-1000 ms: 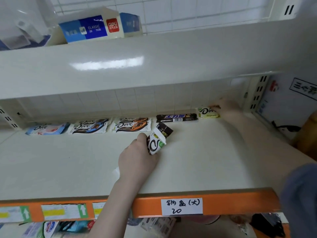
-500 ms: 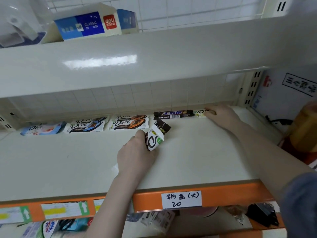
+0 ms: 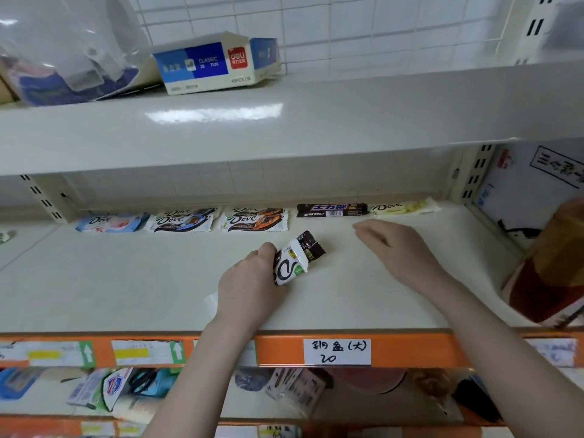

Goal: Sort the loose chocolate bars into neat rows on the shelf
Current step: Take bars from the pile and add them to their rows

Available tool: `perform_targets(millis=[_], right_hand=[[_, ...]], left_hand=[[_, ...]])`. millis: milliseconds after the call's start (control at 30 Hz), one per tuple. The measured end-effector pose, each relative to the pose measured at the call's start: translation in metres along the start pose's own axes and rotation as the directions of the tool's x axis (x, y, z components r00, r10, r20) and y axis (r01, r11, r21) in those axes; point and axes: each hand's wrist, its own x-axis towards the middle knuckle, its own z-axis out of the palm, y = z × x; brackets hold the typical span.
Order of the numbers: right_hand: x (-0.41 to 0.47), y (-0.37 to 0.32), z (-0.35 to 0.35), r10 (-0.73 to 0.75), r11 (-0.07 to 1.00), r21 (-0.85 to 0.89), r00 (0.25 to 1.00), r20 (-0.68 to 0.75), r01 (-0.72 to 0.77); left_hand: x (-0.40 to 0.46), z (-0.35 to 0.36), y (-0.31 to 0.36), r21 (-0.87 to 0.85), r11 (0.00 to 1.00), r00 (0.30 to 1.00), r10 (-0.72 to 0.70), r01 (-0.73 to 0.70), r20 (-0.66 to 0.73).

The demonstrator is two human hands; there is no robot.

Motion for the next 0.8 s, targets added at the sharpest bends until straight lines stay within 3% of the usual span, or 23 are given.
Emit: perform_targets(millis=[133,233,433,633,800], right_hand=[[-0.015,-0.019,0.019,0.032,0.949,0.305,0.986,0.163,-0.081],[-0.015,-0.027,0.027,0.031,0.890,0.431,0.965,0.261,-0.146],[-0.013,-0.025,0.022,0.064,0.825,0.519,0.950,0.305,-0.222],[-0.010,-0.006,0.001,0.156,0.735,0.610,0.949,0.274,-0.297],[-0.009,0.001,0.000,0.169,0.745,0.570,0.925,0.341,-0.347]], left_hand=[[-0.008,0.001,0.007,-0.016,0.999,0.999,0.034,-0.033,0.039],[-0.014,0.001,0.012,-0.032,0.998,0.997,0.058,-0.056,0.045],[-0.013,-0.004,0.005,-0.159,0.982,0.990,0.117,-0.104,0.075],[-0.012,-0.011,-0.017,-0.479,0.877,0.994,0.029,0.025,0.105],[-0.002,-0.012,-0.019,-0.531,0.846,0.994,0.021,0.040,0.109]])
